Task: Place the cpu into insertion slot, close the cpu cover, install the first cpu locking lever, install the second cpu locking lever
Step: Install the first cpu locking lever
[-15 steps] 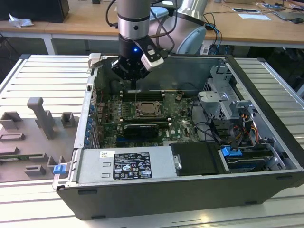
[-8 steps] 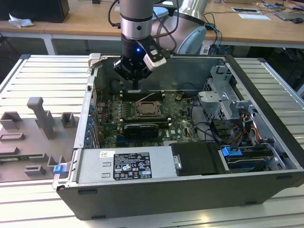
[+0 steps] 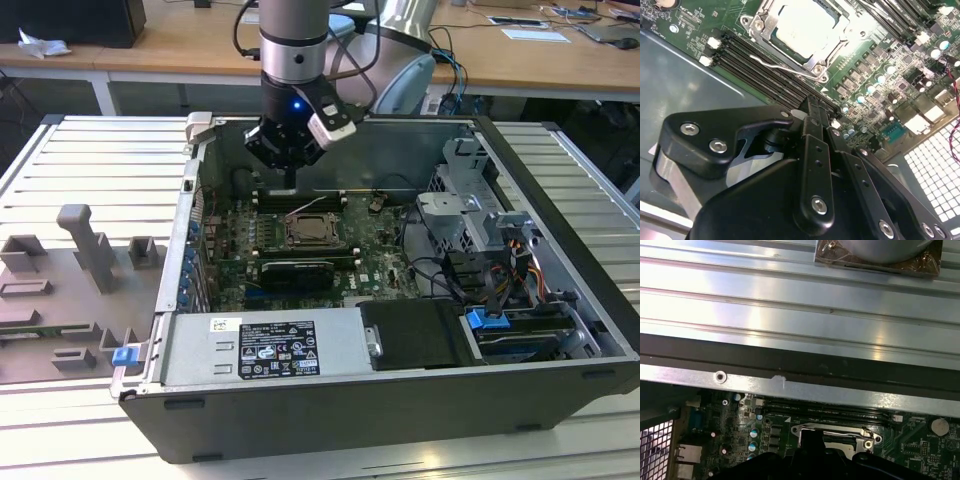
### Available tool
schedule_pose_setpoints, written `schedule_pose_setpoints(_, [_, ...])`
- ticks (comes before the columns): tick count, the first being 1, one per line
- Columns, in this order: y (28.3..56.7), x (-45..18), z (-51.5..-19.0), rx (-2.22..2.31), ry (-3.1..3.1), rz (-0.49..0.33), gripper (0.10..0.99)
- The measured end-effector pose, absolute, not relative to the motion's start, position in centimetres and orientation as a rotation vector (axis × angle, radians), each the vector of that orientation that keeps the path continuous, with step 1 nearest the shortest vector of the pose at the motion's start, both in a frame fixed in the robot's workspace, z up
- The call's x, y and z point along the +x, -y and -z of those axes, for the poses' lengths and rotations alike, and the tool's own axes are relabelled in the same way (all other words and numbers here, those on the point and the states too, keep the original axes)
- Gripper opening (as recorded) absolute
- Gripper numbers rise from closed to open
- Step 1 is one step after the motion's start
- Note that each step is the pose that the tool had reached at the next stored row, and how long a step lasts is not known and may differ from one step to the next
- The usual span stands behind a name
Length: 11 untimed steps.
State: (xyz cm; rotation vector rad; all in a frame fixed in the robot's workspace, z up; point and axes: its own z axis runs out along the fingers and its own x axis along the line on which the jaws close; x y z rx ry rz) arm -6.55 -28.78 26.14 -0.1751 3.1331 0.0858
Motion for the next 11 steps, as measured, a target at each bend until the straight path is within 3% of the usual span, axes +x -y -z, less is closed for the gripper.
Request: schedule_pose_setpoints(11, [28.78, -5.88, -26.14, -0.175, -3.133, -0.086, 0.106])
